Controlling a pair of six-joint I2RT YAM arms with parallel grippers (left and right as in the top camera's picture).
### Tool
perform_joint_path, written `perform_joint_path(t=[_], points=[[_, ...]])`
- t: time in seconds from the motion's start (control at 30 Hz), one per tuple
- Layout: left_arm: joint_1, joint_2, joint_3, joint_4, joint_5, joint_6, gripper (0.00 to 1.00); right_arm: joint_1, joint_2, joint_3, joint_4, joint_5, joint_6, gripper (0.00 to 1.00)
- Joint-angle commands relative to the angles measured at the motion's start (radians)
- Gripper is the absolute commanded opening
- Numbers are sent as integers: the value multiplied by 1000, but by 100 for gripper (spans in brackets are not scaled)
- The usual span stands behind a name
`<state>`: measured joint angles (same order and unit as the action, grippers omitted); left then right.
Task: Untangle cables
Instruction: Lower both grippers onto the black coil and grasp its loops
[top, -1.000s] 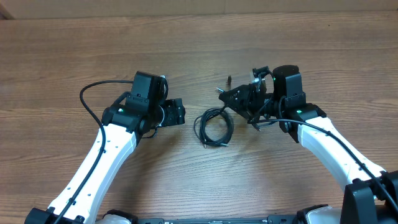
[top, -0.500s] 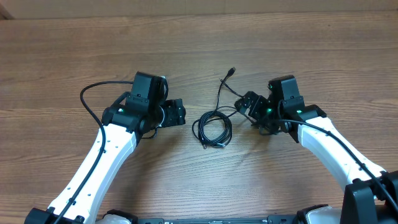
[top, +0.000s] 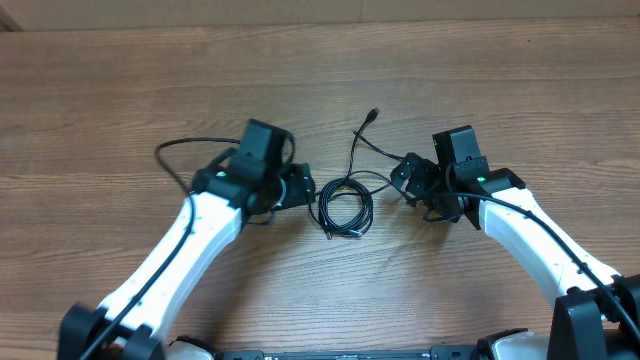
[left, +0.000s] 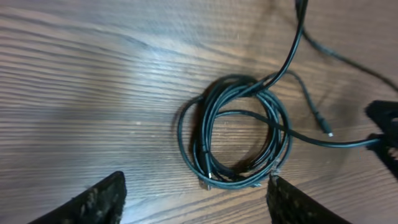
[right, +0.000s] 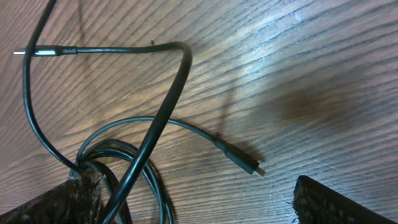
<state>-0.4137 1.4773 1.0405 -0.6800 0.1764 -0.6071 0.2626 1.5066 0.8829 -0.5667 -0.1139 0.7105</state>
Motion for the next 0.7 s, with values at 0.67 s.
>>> perform_joint_path(t=[0.67], points=[[-58, 330, 9, 209, 113, -26, 34, -1, -3, 15, -27, 19, -5, 100]])
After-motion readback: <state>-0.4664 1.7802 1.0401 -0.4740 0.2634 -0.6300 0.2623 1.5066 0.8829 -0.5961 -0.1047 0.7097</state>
